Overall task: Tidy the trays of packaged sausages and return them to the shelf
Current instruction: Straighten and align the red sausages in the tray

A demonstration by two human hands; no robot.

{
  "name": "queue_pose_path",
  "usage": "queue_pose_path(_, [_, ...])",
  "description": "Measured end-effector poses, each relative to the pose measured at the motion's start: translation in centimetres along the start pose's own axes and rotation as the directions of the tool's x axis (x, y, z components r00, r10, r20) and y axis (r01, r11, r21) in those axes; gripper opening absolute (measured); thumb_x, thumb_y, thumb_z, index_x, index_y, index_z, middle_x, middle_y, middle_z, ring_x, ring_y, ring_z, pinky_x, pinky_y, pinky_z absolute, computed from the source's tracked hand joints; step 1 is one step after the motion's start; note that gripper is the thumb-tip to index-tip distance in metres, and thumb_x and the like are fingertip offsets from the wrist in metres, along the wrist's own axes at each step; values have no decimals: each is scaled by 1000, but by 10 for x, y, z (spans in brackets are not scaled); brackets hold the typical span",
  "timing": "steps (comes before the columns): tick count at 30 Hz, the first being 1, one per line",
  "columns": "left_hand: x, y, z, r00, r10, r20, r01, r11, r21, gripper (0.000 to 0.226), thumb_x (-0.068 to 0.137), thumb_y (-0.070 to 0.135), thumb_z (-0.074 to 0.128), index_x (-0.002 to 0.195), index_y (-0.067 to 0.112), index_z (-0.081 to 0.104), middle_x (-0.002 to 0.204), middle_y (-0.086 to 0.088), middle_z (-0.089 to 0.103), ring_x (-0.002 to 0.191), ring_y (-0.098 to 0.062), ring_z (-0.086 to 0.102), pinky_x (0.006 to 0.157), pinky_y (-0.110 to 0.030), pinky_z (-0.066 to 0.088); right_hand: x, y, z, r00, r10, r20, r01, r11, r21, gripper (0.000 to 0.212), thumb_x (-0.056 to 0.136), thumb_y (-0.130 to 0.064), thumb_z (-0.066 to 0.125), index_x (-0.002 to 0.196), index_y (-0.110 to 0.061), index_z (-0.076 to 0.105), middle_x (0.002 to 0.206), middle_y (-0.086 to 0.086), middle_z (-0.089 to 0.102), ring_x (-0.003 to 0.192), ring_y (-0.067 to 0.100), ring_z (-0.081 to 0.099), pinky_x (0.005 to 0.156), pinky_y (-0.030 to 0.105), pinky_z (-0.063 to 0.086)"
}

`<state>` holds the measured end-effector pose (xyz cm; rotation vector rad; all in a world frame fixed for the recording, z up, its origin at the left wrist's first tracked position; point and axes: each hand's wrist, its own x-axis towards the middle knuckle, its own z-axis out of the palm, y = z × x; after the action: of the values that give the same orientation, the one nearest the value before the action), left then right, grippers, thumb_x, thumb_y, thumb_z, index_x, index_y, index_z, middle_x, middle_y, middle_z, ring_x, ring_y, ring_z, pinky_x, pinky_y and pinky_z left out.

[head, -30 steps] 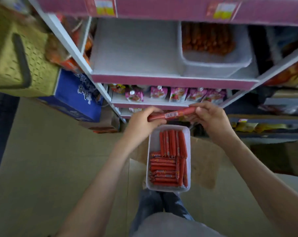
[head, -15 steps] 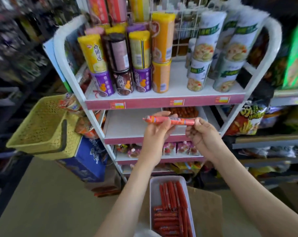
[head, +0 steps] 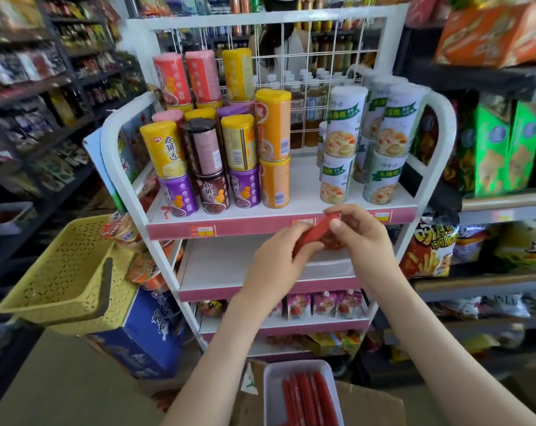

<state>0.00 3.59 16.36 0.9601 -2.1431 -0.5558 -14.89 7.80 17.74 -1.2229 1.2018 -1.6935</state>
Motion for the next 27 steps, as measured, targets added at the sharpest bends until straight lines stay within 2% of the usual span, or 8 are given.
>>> queue_pose_path(5, [-3,-4,-16,985,-158,74,173,948,-267,21,96,29,52,114,38,57,101,14,66,91,0,62,78,-15,48,5,15,-22,975,164,-148,-91,908,409,19,81,-13,59,98,-7,61,82,4,66,74,13,64,69,23,55])
queue_pose_path(8, [-11,5,-10,983,-183,15,169,872,-459,20,93,23,59,111,30,61,103,15,65,92,1,61,78,-11,46,9,24,-25,964,213,-156,-114,868,483,8,90,-9,53,96,-8,59,81,3,68,75,13,66,70,26,56])
queue_pose_path(11, [-16,15,-2,971,-210,-116,94,777,-623,21,90,14,62,107,26,61,103,10,67,97,-1,62,83,-12,45,9,31,-19,962,255,-97,-171,840,515,16,97,-6,44,85,-10,54,73,2,66,71,13,66,68,24,55])
queue_pose_path(15, [-16,20,1,955,-172,-242,-12,791,-611,31,93,11,56,118,28,53,116,6,63,110,-2,59,91,-14,45,5,37,-12,961,274,16,-244,824,511,15,94,-11,46,79,-11,50,73,3,64,71,14,66,71,25,53])
queue_pose_path(18, [-17,21,4,953,-88,-290,-67,872,-485,41,96,12,51,130,31,39,120,8,59,114,3,56,97,-19,46,4,44,-8,960,273,68,-280,904,323,12,96,-12,46,94,-8,57,86,8,70,83,20,68,77,29,52])
queue_pose_path(20, [-18,19,5,933,-23,-359,-108,934,-341,38,96,16,52,128,33,40,117,8,59,110,6,56,93,-14,46,2,43,-3,970,226,93,-228,974,2,15,96,-13,53,108,-10,61,102,8,69,99,24,65,87,30,51])
queue_pose_path(23, [-18,16,5,912,51,-407,-130,977,-169,33,95,32,48,127,31,39,117,-2,61,102,-9,63,87,-22,53,-5,36,5,989,41,144,29,892,-450,44,86,-13,68,125,-25,52,120,-10,56,114,8,52,100,21,41])
queue_pose_path(27, [-19,16,7,913,77,-402,-107,993,-52,36,93,31,56,125,33,40,110,7,61,97,-8,62,80,-26,55,-17,30,16,932,-254,260,356,781,-513,60,87,3,61,138,-23,41,125,-7,54,116,-1,48,96,12,39])
